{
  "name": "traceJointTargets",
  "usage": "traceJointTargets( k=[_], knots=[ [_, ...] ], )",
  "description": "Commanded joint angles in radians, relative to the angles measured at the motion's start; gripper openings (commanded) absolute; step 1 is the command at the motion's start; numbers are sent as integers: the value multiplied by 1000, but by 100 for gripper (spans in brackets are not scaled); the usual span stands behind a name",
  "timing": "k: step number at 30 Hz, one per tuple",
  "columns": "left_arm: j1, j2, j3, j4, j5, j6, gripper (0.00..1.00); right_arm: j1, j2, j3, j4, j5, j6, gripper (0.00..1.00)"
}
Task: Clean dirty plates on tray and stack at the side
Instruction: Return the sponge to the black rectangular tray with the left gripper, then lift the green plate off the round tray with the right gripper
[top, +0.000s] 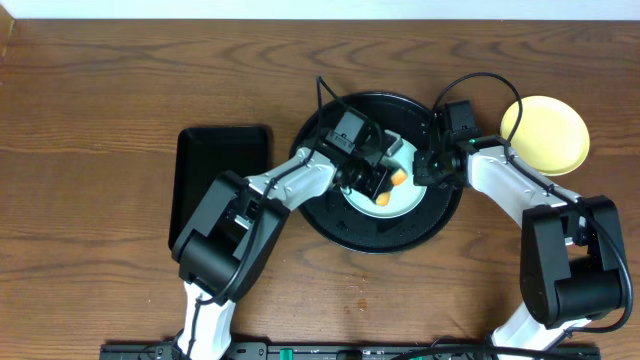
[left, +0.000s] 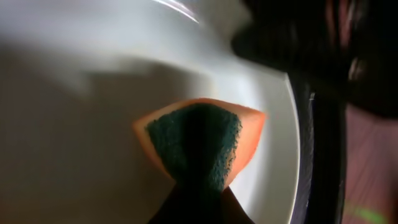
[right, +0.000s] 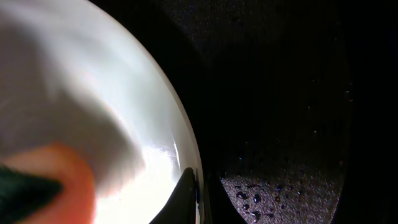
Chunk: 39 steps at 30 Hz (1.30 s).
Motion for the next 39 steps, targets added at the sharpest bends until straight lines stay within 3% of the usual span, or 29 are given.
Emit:
traceJointTargets(
  k=[1, 5, 9, 16, 19, 27, 30, 33, 35, 37, 38, 39],
  knots=[
    [62, -101, 40, 50, 20, -114, 8, -1, 10, -8, -2, 17, -3, 1],
    [143, -243, 43, 83, 19, -137, 7, -1, 10, -8, -2, 17, -3, 1],
    [237, -361, 43, -7, -18, -136, 7, -1, 10, -8, -1, 17, -3, 2],
    [411, -416, 36, -447, -462, -121, 8, -1, 10, -8, -1, 17, -3, 3],
    [459, -397, -6, -541, -608, -122, 7, -1, 10, -8, -1, 17, -3, 4],
    [543, -293, -148, -459, -699, -122, 8, -1, 10, -8, -3, 17, -3, 9],
    [570, -253, -154, -432, -703, -122, 9, -1, 10, -8, -4, 17, -3, 17],
    [586, -232, -154, -422, -704, -122, 36, -1, 10, -8, -1, 17, -3, 24],
    [589, -230, -154, -422, -704, -122, 48, -1, 10, -8, 0, 17, -3, 25],
    [589, -230, -154, -422, -703, -122, 62, -1, 10, -8, 0, 18, -4, 13],
    [589, -230, -154, -422, -703, -122, 80, -1, 10, -8, 2, 18, -4, 1],
    [589, -230, -154, -422, -704, -122, 81, -1, 10, -8, 5, 18, -3, 1]
  ],
)
